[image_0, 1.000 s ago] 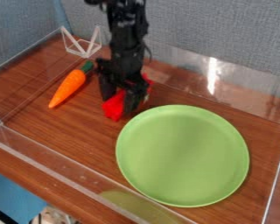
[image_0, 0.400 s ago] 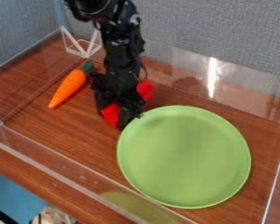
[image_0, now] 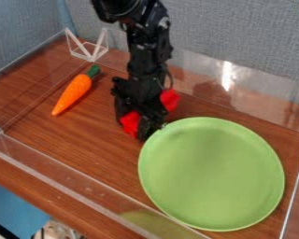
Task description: Put the red object on the right side
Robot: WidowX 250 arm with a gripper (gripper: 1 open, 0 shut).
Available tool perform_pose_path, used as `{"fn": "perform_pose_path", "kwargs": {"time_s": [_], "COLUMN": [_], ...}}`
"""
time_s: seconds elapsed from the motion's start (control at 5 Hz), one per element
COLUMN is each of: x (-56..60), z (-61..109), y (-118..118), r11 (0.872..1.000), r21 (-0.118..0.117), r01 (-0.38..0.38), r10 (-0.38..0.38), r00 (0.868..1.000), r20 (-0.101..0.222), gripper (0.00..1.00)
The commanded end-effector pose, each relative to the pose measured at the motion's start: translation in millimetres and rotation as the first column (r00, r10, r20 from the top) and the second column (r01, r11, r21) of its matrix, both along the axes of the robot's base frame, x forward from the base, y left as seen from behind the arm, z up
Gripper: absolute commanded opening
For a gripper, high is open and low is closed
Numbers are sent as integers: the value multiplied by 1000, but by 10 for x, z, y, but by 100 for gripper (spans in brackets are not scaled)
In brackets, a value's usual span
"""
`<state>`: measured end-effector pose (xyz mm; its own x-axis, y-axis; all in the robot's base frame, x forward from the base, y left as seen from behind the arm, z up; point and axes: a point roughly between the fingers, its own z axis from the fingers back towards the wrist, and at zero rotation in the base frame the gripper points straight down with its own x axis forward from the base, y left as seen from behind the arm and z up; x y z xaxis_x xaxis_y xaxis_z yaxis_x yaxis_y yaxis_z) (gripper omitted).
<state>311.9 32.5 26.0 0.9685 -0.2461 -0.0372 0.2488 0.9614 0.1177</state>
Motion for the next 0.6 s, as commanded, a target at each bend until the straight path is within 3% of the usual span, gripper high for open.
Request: {"fn": "perform_pose_path", "kwargs": {"time_s": [0.0, 0.4], "x": [131, 25], "z": [91, 588], "y": [142, -95], "r11": [997, 999], "r21": [11, 35], "r01": [-72, -20], "r10": [72, 17], "r00": [996, 995], "r20": [44, 98], "gripper": [0, 0]}}
